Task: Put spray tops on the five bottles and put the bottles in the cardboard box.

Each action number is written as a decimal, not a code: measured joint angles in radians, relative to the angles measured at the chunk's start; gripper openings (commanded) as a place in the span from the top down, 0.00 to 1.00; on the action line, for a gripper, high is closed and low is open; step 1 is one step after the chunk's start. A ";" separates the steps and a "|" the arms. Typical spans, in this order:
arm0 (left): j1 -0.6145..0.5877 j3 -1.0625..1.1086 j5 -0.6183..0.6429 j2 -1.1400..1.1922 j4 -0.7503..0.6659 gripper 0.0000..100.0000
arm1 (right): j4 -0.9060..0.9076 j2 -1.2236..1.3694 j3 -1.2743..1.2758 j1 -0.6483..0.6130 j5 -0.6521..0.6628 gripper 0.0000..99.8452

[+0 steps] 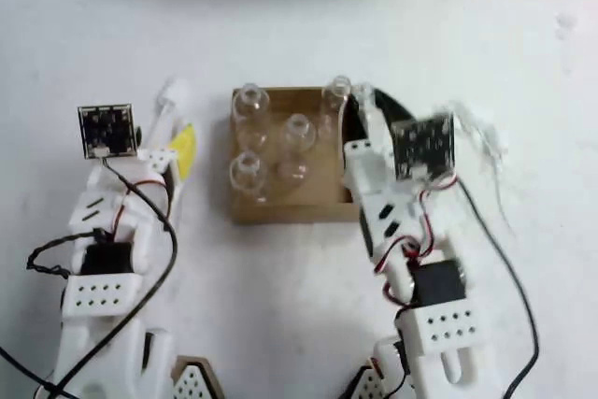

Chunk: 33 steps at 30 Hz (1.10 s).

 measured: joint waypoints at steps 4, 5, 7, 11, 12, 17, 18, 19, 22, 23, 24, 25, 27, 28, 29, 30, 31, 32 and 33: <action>0.000 0.000 0.000 0.000 0.000 0.73 | -0.169 -0.020 0.158 -0.006 -0.006 0.98; 0.000 0.000 0.000 0.000 0.000 0.73 | -0.196 -0.020 0.184 -0.006 -0.006 0.98; 0.000 0.000 0.000 0.000 -0.006 0.73 | -0.238 -0.020 0.230 -0.006 -0.006 0.98; 0.000 0.000 0.000 0.000 -0.035 0.73 | -0.318 -0.020 0.304 -0.006 -0.006 0.98; 0.000 0.000 0.000 0.000 -0.035 0.73 | -0.338 -0.020 0.316 -0.006 -0.006 0.98; 0.000 0.000 0.000 0.000 -0.035 0.73 | -0.397 -0.020 0.365 -0.006 -0.006 0.98; 0.000 0.000 0.000 0.000 -0.035 0.73 | -0.397 -0.020 0.368 -0.006 -0.006 0.98; 0.000 0.000 0.000 0.000 -0.035 0.73 | -0.397 -0.020 0.368 -0.006 -0.006 0.98; 0.000 0.000 0.000 0.000 -0.035 0.73 | -0.397 -0.021 0.374 -0.006 -0.006 0.98; 0.000 0.000 0.000 0.000 -0.035 0.73 | -0.397 -0.021 0.384 -0.006 -0.006 0.98; 0.000 0.000 0.000 0.000 -0.035 0.73 | -0.397 -0.021 0.396 -0.006 -0.006 0.98; 0.000 0.000 0.000 0.000 -0.035 0.73 | -0.397 -0.021 0.402 -0.006 -0.006 0.98; 0.000 0.000 0.000 0.000 -0.035 0.73 | -0.397 -0.028 0.420 -0.006 -0.006 0.98; 0.000 0.000 0.000 0.000 -0.035 0.73 | -0.397 -0.032 0.427 -0.006 -0.006 0.98; 0.000 0.000 0.000 0.000 -0.035 0.73 | -0.397 -0.032 0.434 -0.006 -0.006 0.98; 0.000 0.000 0.000 0.000 -0.035 0.73 | -0.397 -0.032 0.437 -0.006 -0.006 0.98; 0.000 0.000 0.000 0.000 -0.035 0.73 | -0.397 -0.032 0.439 -0.006 0.006 0.98; 0.000 0.000 0.000 0.000 -0.035 0.73 | -0.397 -0.032 0.440 -0.006 0.025 0.98; 0.000 0.000 0.000 0.000 -0.035 0.73 | -0.397 -0.032 0.443 -0.006 0.044 0.98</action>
